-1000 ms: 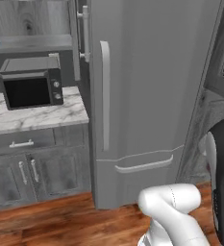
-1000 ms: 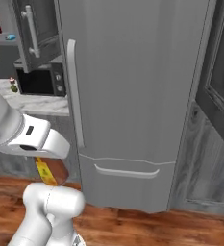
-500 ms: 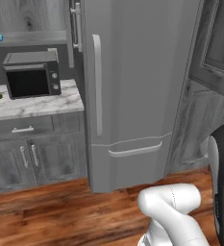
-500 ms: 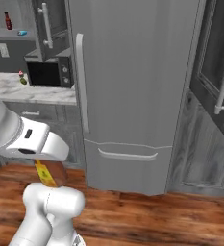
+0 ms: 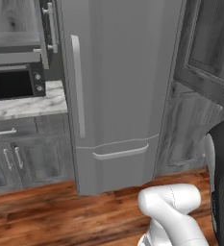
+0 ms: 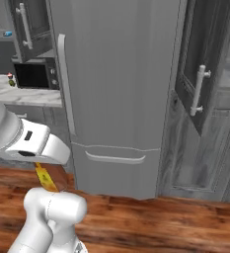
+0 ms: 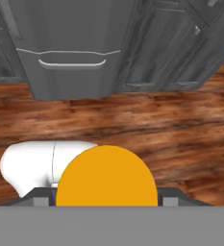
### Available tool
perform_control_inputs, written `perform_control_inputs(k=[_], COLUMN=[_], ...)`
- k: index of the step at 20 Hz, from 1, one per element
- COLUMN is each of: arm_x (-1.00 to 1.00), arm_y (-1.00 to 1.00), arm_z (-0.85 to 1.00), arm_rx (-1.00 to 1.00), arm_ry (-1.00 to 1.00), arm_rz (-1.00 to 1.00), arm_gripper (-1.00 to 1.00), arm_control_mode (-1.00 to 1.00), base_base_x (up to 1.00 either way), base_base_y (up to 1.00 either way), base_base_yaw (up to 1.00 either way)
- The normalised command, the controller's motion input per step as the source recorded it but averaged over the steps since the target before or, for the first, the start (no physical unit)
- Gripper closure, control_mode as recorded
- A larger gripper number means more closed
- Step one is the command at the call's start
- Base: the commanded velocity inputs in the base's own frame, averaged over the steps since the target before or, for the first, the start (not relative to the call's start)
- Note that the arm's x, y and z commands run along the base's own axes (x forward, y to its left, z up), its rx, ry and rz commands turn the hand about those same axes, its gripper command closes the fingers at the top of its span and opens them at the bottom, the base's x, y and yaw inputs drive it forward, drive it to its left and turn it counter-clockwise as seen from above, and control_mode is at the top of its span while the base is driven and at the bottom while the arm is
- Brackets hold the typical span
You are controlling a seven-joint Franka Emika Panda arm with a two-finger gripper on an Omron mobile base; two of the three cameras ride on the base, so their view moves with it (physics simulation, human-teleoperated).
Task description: Pick the honey bottle and bar from the counter and place them in the cabinets closest to them.
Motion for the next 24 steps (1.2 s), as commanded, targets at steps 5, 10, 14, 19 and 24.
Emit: perform_control_inputs(k=[5, 10, 14, 19, 24], arm_x=[0.00, 0.00, 0.00, 0.00, 0.00], arm_y=[0.00, 0.00, 0.00, 0.00, 0.00], arm_z=[0.00, 0.00, 0.00, 0.00, 0.00], arm_rx=[0.00, 0.00, 0.00, 0.00, 0.00], arm_ry=[0.00, 0.00, 0.00, 0.00, 0.00], arm_rz=[0.00, 0.00, 0.00, 0.00, 0.00], arm_gripper=[1.00, 1.00, 1.00, 1.00, 1.00], arm_control_mode=[1.00, 1.00, 1.00, 1.00, 1.00], base_base_x=[-0.16, -0.13, -0.11, -0.09, -0.04], base_base_y=[-0.76, -0.76, -0.75, -0.73, -0.71], base_base_yaw=[-0.02, -0.01, -0.02, -0.02, -0.01])
